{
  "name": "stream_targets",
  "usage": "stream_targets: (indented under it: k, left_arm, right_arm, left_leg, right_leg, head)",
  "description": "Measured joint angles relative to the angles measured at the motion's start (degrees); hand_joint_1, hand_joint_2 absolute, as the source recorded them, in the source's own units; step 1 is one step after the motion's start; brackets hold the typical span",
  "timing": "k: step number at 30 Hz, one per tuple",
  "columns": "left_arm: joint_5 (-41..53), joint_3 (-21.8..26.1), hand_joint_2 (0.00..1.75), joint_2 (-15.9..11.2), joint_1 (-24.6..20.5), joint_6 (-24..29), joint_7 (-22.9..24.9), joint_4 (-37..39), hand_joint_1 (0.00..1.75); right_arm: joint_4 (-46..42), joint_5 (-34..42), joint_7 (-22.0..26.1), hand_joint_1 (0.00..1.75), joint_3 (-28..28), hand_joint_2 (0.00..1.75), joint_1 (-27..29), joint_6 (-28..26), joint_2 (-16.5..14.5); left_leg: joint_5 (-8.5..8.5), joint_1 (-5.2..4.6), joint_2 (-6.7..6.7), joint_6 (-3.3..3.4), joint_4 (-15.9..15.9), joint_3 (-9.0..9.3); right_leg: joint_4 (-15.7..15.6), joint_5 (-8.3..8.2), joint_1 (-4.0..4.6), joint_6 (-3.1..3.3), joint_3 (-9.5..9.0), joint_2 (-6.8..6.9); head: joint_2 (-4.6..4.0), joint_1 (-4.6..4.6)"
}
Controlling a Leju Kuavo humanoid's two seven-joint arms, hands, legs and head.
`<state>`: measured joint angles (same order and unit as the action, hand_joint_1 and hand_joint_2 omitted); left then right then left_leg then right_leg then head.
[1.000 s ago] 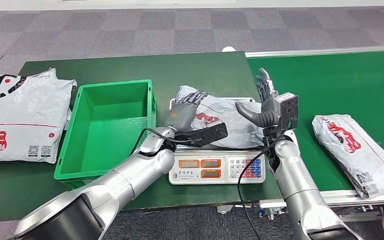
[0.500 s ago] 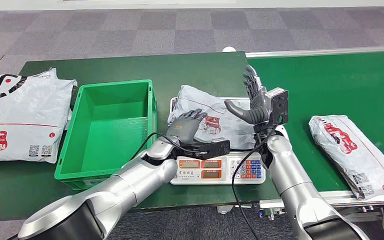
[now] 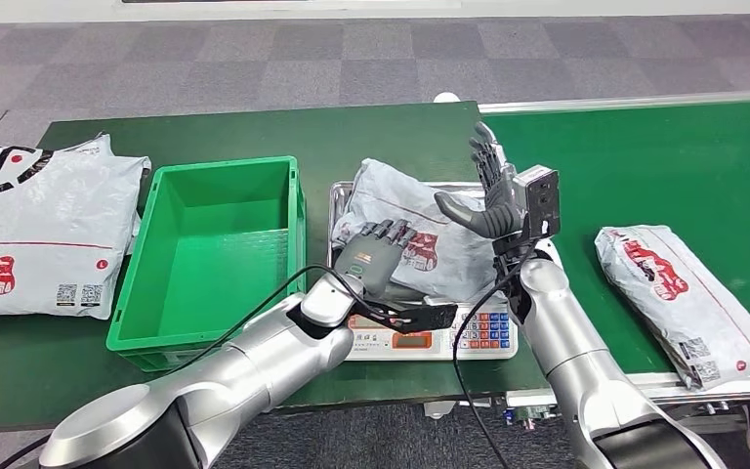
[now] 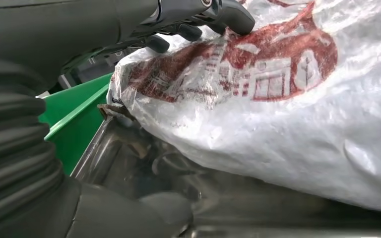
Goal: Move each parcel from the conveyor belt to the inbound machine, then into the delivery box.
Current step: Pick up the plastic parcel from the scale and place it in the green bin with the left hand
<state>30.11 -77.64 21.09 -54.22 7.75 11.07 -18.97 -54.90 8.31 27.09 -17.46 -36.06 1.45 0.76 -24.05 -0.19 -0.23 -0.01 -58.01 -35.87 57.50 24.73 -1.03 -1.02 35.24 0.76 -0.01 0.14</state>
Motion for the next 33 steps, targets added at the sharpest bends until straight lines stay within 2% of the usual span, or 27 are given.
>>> stream_targets:
  k: [19, 28, 33]
  left_arm:
    - [0.0, -0.5, 1.75, 0.0, 0.7, 0.6, -1.4, 1.1, 1.75]
    - [-1.7, 0.3, 1.75, -0.1, 0.3, 4.2, -2.8, 1.8, 1.75]
    - [-2.3, 1.6, 1.75, -0.2, -0.5, 8.3, -3.9, 2.6, 1.75]
  right_arm:
    - [-0.6, -0.1, 0.0, 0.00, 0.0, 1.75, -0.1, 2.0, 0.1]
    - [-0.1, 0.3, 1.0, 0.00, 0.0, 1.75, -0.4, 2.9, 0.6]
    - [0.5, 0.1, 1.6, 0.00, 0.0, 1.75, -0.5, 2.7, 0.6]
  left_leg:
    - [0.01, 0.00, 0.02, -0.01, 0.0, 0.00]
    - [0.00, 0.00, 0.01, -0.01, 0.0, -0.02]
    - [0.01, 0.00, 0.01, -0.01, 0.0, -0.02]
  right_leg:
    - [0.0, -0.01, 0.00, 0.00, 0.01, -0.02]
    - [0.0, 0.00, 0.00, 0.01, 0.03, -0.02]
    - [0.0, -0.01, 0.00, 0.01, 0.03, -0.01]
  head:
    - [0.00, -0.01]
    - [-0.01, 0.01]
    - [-0.01, 0.02]
